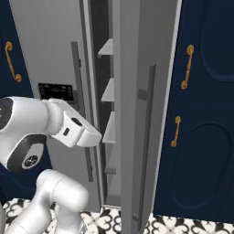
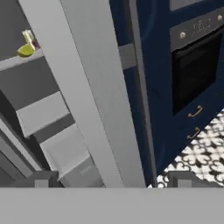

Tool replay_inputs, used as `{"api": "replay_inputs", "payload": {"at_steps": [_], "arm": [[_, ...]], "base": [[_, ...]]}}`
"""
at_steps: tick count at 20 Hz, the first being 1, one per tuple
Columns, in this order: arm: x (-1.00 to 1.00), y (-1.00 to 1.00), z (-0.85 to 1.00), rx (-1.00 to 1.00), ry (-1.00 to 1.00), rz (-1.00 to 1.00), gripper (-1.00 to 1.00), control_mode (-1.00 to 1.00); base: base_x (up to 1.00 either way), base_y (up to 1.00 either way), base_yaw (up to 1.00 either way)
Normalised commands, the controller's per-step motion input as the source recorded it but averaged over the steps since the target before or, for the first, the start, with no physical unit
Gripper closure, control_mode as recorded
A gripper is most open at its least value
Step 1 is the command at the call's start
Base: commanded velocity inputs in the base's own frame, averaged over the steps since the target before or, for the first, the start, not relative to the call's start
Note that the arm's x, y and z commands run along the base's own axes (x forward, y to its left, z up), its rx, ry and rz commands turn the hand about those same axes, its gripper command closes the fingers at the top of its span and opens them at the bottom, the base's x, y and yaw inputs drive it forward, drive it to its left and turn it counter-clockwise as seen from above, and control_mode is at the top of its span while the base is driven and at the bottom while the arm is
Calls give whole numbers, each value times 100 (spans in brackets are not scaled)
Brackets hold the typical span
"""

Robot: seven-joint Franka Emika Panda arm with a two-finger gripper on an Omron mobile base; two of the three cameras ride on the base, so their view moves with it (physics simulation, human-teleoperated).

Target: Grab a lemon wedge from the fridge and one ice cube from the ice bowl, and put them in the glass of lemonade.

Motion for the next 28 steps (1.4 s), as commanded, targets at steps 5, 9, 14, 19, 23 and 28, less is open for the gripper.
{"api": "replay_inputs", "payload": {"at_steps": [5, 9, 14, 19, 23, 28], "arm": [[60, 97, 36, -59, 54, 1, -100, -100], [100, 50, -33, -65, 54, 0, -100, -100], [91, -3, -91, -46, 5, 0, -100, -100], [78, -34, -23, -14, 10, 0, -100, -100], [64, -33, 1, -16, 37, 0, -100, -100], [31, -39, -7, -2, 23, 0, -100, -100]], "base": [[0, 0, 0], [0, 0, 0], [0, 0, 0], [0, 0, 0], [0, 0, 0], [0, 0, 0]]}}
